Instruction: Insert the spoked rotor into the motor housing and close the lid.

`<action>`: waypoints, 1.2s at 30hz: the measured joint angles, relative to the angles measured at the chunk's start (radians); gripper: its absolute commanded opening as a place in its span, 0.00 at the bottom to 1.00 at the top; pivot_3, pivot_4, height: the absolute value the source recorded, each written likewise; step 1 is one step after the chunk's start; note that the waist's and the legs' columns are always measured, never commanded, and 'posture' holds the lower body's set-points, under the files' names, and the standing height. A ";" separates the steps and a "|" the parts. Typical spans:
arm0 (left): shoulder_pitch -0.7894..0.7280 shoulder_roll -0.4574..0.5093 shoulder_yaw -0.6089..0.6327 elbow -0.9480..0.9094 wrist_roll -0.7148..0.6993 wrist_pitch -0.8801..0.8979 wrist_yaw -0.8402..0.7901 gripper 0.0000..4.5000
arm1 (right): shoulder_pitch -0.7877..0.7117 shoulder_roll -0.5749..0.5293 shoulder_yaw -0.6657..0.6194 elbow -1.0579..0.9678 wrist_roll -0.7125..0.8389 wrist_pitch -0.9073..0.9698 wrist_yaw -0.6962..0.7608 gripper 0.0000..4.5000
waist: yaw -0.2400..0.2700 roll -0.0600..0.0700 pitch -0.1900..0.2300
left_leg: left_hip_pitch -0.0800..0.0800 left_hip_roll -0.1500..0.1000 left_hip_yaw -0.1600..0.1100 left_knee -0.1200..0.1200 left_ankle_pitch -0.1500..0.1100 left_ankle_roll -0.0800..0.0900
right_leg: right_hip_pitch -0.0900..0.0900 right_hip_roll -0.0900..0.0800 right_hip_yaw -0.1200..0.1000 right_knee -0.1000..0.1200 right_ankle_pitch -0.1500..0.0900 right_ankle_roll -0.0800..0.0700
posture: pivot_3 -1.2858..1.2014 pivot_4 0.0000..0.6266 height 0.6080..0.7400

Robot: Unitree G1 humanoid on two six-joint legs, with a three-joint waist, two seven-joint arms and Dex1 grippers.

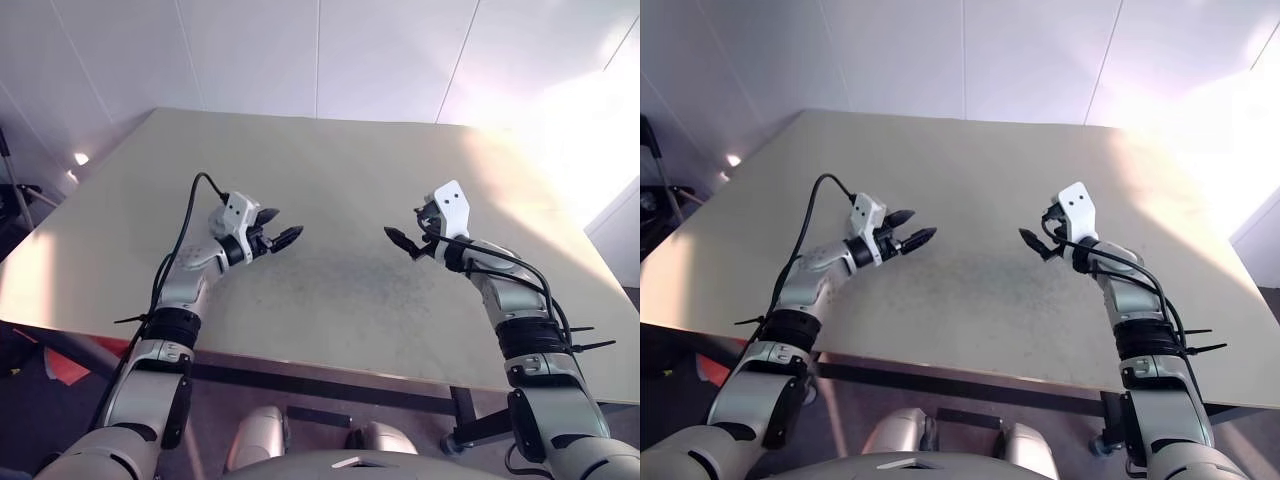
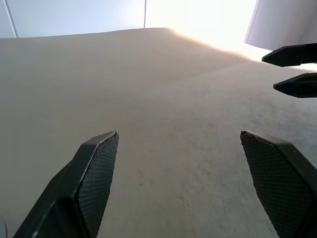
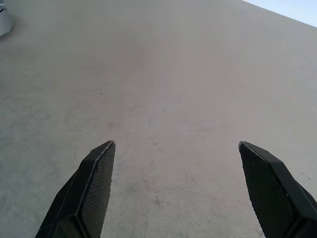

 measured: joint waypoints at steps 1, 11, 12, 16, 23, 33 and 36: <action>-0.002 0.000 0.000 0.000 0.000 -0.002 0.000 0.92 | 0.000 0.000 0.000 0.000 0.000 0.000 -0.001 1.00 | 0.000 0.000 0.000 | 0.000 0.000 0.000 0.000 0.000 0.000 | 0.000 0.000 0.000 0.000 0.000 0.000 | 0.52 0.00 1.00; -0.013 -0.001 -0.001 0.011 0.003 -0.006 -0.003 0.92 | 0.000 0.000 0.000 0.000 0.000 -0.005 -0.007 1.00 | 0.000 0.000 0.000 | 0.000 0.000 0.000 0.000 0.000 0.000 | 0.000 0.000 0.000 0.000 0.000 0.000 | 0.52 0.00 1.00; -0.013 -0.001 -0.001 0.011 0.004 -0.006 -0.007 0.92 | 0.001 0.000 0.000 0.000 0.000 -0.005 -0.008 1.00 | 0.000 0.000 0.000 | 0.000 0.000 0.000 0.000 0.000 0.000 | 0.000 0.000 0.000 0.000 0.000 0.000 | 0.52 0.00 1.00; -0.014 -0.002 -0.001 0.017 0.008 -0.007 -0.009 0.92 | 0.003 0.000 0.000 0.000 0.000 -0.005 -0.009 1.00 | 0.000 0.000 0.000 | 0.000 0.000 0.000 0.000 0.000 0.000 | 0.000 0.000 0.000 0.000 0.000 0.000 | 0.52 0.00 1.00; -0.014 -0.010 -0.001 0.018 0.014 -0.007 -0.010 0.92 | 0.011 -0.003 0.000 0.000 0.000 -0.005 -0.008 1.00 | 0.000 0.000 0.000 | 0.000 0.000 0.000 0.000 0.000 0.000 | 0.000 0.000 0.000 0.000 0.000 0.000 | 0.52 0.00 1.00; -0.014 -0.012 -0.001 0.020 0.017 -0.007 -0.017 0.92 | 0.016 -0.004 0.000 0.000 0.000 -0.005 -0.008 1.00 | 0.000 0.000 0.000 | 0.000 0.000 0.000 0.000 0.000 0.000 | 0.000 0.000 0.000 0.000 0.000 0.000 | 0.52 0.00 1.00; -0.014 -0.014 -0.001 0.024 0.017 -0.008 -0.018 0.92 | 0.016 -0.004 0.000 0.000 0.000 -0.005 -0.009 1.00 | 0.000 0.000 0.000 | 0.000 0.000 0.000 0.000 0.000 0.000 | 0.000 0.000 0.000 0.000 0.000 0.000 | 0.52 0.00 1.00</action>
